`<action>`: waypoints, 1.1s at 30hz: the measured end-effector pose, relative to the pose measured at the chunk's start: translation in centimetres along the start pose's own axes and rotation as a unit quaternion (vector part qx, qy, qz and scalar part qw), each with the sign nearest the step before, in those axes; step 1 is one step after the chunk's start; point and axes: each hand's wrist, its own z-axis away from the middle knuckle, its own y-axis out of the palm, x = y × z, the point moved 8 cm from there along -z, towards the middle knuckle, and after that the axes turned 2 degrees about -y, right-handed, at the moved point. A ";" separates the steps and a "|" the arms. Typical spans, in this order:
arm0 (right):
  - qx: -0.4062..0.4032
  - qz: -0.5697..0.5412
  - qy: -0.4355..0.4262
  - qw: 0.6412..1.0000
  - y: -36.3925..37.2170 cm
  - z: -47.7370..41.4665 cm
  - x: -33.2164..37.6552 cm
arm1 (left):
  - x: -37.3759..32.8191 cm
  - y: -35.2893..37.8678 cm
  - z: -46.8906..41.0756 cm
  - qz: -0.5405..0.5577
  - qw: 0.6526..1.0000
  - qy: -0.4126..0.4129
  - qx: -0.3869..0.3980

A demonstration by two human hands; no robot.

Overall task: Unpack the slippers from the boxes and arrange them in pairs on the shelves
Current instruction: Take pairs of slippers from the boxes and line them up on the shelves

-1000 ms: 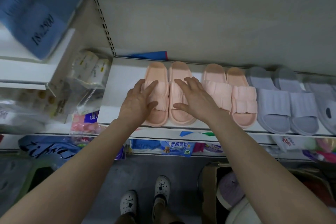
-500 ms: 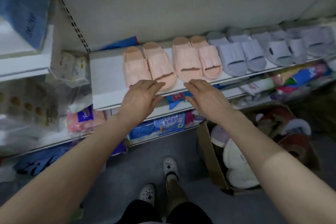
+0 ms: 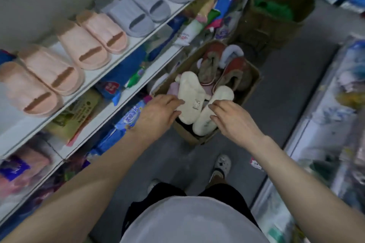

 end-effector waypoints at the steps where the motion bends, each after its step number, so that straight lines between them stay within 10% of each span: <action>1: 0.000 -0.006 0.016 1.000 0.2 1.4 -2.1 | -1.5 1.2 -1.6 0.002 1.000 0.010 0.004; 17: -0.011 -0.018 0.149 0.989 -3.7 10.1 -38.9 | -21.6 16.7 -29.0 0.045 0.998 0.016 0.031; 33: 0.016 -0.037 0.186 0.982 -6.3 -5.7 -73.5 | -19.2 25.3 -65.8 0.030 0.998 -0.033 0.055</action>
